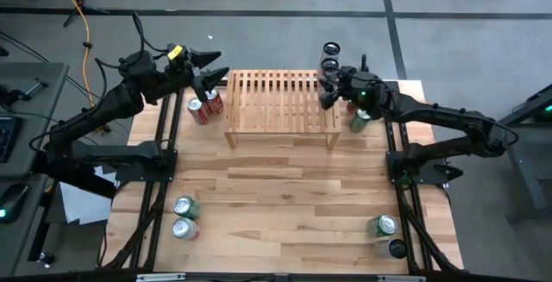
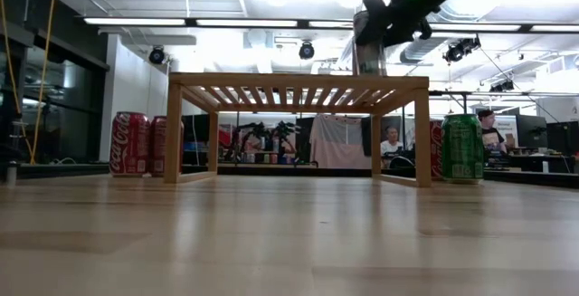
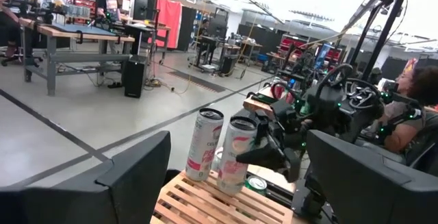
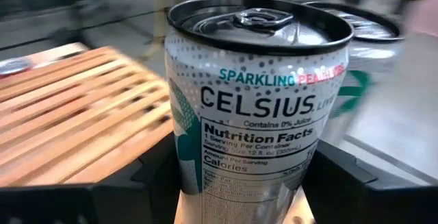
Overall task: Place canned beverage on shelf
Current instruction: Put the top white pink soda can on the shelf aligned with the other white pink soda can
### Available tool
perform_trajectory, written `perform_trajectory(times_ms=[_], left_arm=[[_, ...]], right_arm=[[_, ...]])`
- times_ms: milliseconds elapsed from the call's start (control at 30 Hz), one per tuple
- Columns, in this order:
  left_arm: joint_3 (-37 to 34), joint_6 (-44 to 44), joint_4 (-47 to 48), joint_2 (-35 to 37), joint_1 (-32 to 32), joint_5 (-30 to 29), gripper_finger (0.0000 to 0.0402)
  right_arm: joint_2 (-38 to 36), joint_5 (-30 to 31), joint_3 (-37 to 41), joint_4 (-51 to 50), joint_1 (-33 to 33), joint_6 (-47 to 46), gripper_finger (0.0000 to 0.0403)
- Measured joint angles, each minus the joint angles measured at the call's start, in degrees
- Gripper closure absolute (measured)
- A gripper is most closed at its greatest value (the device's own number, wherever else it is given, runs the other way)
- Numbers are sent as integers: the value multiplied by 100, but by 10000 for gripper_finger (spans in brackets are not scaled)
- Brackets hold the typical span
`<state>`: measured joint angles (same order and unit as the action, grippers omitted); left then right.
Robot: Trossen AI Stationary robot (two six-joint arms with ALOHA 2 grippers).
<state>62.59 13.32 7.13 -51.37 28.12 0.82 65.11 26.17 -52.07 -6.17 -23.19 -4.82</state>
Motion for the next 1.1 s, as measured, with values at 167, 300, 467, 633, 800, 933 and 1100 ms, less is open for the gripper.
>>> perform_trajectory(times_ms=[167, 300, 467, 633, 800, 933, 1100], left_arm=[[0, 0, -4, 0, 0, 0, 69], [0, 1, -8, 0, -2, 0, 69], [0, 2, -13, 0, 0, 0, 69], [0, 4, -15, 0, 0, 0, 69], [0, 4, -15, 0, 0, 0, 69], [0, 5, -18, 0, 0, 0, 69], [0, 7, -65, 1, 0, 0, 69]], right_arm=[[-281, -1080, 161, -46, -517, 317, 175], [-307, -1904, 161, 18, -923, 563, 175], [-239, -2686, 163, 24, -1358, 639, 175], [-242, -2866, 163, 138, -1627, 764, 175], [-215, -3097, 163, 130, -1708, 778, 175], [-146, -3122, 163, 151, -1706, 812, 175], [-103, -3118, 163, 125, -1702, 828, 167]])
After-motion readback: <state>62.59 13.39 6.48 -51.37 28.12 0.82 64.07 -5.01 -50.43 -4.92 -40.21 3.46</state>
